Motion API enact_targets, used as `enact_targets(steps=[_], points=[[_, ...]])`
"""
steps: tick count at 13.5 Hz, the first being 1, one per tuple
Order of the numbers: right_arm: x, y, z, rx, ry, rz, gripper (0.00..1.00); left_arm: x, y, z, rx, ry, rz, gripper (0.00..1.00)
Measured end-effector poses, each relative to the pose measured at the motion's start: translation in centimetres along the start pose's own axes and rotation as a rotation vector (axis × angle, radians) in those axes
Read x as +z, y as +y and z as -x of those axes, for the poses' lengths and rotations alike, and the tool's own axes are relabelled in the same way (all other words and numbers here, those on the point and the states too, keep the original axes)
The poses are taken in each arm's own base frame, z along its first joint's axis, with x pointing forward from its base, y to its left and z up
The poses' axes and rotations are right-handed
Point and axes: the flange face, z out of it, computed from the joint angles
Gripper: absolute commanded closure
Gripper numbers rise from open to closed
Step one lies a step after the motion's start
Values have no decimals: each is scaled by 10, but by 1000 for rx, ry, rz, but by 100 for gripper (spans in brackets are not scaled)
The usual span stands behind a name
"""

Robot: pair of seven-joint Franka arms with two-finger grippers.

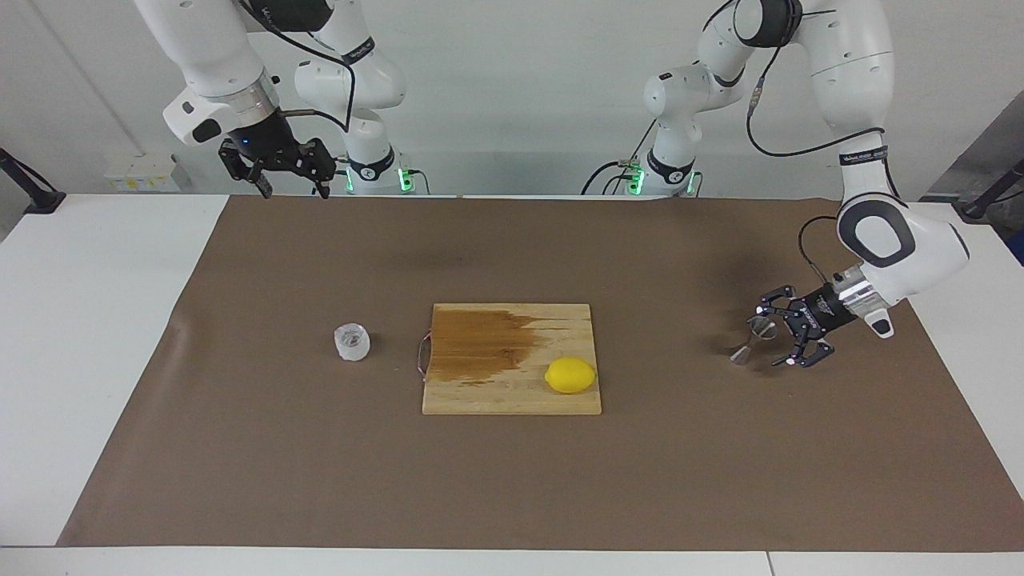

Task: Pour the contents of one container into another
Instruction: 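Reach the open left gripper to the small metal cup, then close the left gripper on the metal cup and lift it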

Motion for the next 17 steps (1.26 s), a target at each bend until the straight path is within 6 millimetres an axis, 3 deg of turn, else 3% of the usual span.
enact_targets(steps=[6,17], points=[[0,0,0,0,0,0,0,11,-5,12,-2,-12,40,0],[0,0,0,0,0,0,0,15,-30,-9,5,-153,135,0]])
